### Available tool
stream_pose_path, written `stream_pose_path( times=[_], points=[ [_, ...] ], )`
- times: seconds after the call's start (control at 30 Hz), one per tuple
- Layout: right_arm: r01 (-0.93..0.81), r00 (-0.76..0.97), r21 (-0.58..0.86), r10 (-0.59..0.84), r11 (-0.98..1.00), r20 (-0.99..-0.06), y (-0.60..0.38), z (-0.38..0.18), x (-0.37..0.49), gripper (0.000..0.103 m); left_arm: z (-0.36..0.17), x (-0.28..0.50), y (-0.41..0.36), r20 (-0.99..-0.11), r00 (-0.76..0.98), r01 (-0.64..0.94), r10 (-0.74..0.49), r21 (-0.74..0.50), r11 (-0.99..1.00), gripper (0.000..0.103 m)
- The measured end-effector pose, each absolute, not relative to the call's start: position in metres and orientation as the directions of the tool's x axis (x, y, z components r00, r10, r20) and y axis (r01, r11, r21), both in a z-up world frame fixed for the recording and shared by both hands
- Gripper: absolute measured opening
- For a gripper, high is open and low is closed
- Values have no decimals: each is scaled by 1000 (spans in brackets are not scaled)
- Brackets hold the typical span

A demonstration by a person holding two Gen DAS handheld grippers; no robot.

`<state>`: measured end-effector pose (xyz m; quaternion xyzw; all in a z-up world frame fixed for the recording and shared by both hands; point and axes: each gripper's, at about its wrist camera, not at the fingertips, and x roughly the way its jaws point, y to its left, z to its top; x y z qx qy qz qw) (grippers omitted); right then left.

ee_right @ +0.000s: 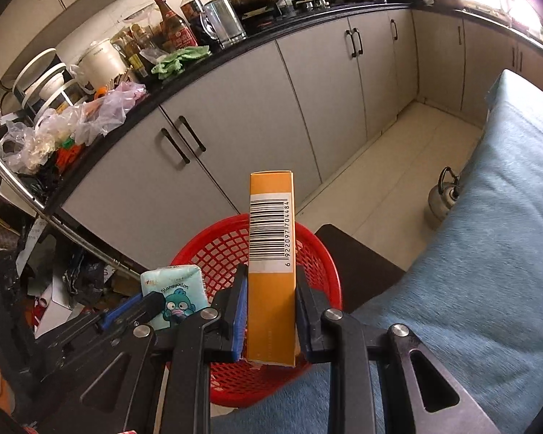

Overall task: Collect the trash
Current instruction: 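Carry the tissue pack to the basket with the left tool while the right tool carries the orange box, then move both open tools back over the remaining trash on the table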

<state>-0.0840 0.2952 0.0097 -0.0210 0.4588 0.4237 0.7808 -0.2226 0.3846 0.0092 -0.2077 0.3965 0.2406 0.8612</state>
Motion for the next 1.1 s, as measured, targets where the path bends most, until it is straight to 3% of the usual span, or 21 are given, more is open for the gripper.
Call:
stream_pose_path(
  times=[0.1,0.23,0.6,0.73,1.1],
  points=[
    [-674,206,378,653,634,-728,297,8,-83,30,11,-223,386,-779,576,-580,247,-177,796,18],
    [-665,219,383,657,641,-721,291,9,-81,38,16,-227,386,-766,586,-587,265,-175,791,39],
    [-620,266,399,660,676,-703,252,21,-83,43,35,-233,361,-744,574,-584,342,-79,808,63],
    [-597,292,403,656,694,-696,226,24,-88,46,44,-235,346,-730,575,-576,369,-41,816,69],
    [-538,366,416,647,734,-669,143,32,-100,55,69,-237,289,-705,594,-524,387,27,851,71]
  ],
)
